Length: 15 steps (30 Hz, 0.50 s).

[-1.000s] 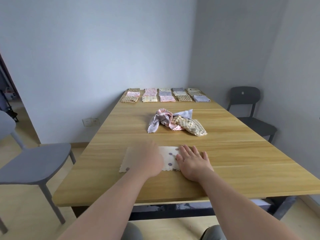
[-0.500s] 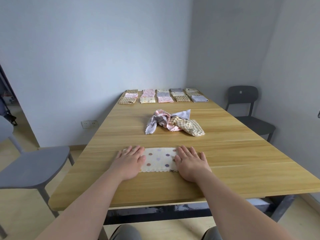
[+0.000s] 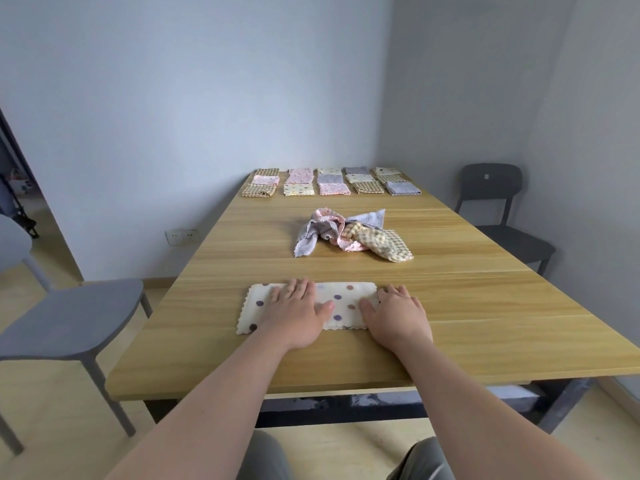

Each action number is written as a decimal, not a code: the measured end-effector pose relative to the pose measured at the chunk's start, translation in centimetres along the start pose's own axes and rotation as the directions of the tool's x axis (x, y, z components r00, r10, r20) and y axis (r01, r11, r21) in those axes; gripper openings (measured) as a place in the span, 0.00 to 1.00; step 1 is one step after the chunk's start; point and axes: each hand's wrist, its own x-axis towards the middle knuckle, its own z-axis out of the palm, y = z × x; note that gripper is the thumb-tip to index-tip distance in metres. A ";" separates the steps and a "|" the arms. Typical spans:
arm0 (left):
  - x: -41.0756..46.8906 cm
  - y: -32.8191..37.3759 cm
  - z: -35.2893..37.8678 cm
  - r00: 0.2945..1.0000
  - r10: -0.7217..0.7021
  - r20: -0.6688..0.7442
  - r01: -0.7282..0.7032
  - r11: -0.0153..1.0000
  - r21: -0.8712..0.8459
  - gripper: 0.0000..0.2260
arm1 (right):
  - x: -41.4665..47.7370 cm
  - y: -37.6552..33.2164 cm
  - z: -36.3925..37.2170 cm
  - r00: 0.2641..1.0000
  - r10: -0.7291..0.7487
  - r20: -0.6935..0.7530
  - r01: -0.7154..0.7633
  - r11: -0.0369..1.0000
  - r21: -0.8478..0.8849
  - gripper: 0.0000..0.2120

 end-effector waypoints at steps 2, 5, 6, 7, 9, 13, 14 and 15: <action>0.0 0.0 -0.1 1.000 -0.002 0.020 0.002 1.000 -0.006 0.35 | 0.0 -0.1 -0.1 1.000 0.006 -0.001 -0.006 0.999 0.034 0.25; -0.3 0.3 -0.5 0.999 -0.012 0.037 0.012 1.000 -0.009 0.40 | 0.4 -0.5 -0.5 0.998 0.057 -0.034 -0.053 0.993 0.109 0.20; -0.4 0.4 -0.6 0.999 -0.013 0.040 0.013 1.000 -0.004 0.43 | 0.5 -0.8 -0.8 0.996 0.074 -0.040 -0.068 0.989 0.134 0.19; -0.5 0.5 -0.7 0.999 -0.010 0.044 0.010 1.000 0.004 0.45 | 0.7 -1.1 -1.1 0.996 0.087 -0.036 -0.080 0.983 0.166 0.17; -0.6 0.5 -0.9 0.998 -0.002 0.057 0.001 1.000 0.014 0.50 | 1.1 -1.8 -2.0 0.995 0.099 -0.013 -0.091 0.952 0.293 0.15; -0.5 0.6 -1.2 0.997 0.002 0.081 -0.001 1.000 -0.011 0.58 | 1.1 -3.2 -4.1 0.995 0.092 -0.030 -0.062 0.844 0.532 0.13; -0.4 0.6 -1.3 0.997 0.002 0.083 -0.001 1.000 -0.010 0.59 | 1.2 -3.6 -4.6 0.996 0.084 -0.043 -0.047 0.839 0.543 0.12; -0.3 0.7 -1.3 0.996 0.004 0.090 -0.003 1.000 -0.001 0.59 | 1.1 -3.9 -5.1 0.996 0.065 -0.057 -0.024 0.841 0.540 0.12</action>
